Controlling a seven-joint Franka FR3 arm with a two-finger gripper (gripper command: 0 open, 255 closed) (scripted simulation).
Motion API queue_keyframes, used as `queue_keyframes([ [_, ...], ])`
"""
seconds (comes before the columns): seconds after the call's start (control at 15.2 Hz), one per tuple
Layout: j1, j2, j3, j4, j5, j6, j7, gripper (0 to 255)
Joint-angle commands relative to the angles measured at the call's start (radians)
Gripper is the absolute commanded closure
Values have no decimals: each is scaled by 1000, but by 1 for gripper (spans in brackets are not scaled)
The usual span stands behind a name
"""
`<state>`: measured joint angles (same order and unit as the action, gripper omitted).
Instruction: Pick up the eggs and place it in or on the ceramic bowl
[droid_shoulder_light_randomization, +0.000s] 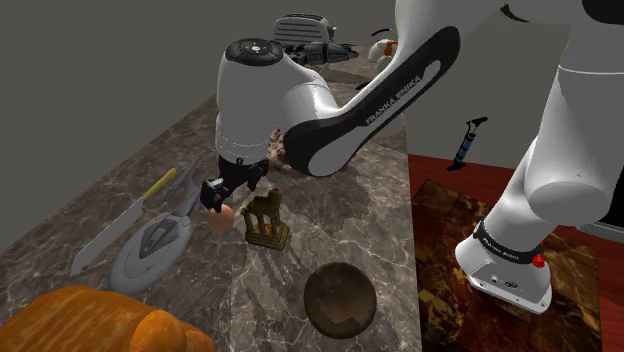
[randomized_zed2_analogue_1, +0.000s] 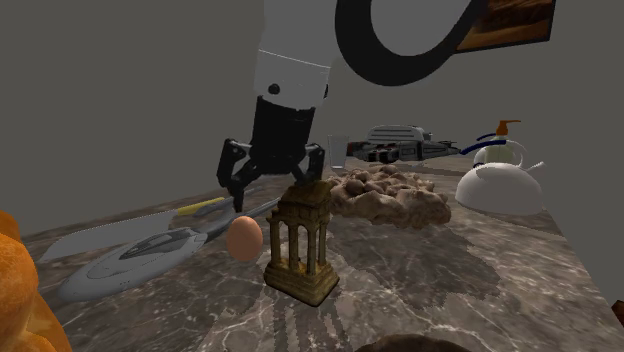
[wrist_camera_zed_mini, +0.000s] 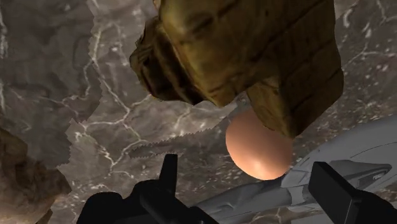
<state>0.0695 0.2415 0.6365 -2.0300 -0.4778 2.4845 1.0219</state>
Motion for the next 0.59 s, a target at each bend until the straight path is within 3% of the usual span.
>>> queue_keyframes([
  [0.0,51,85,-25,74,-83,-7,69,0],
  [0.53,103,194,-82,129,-175,29,129,0],
])
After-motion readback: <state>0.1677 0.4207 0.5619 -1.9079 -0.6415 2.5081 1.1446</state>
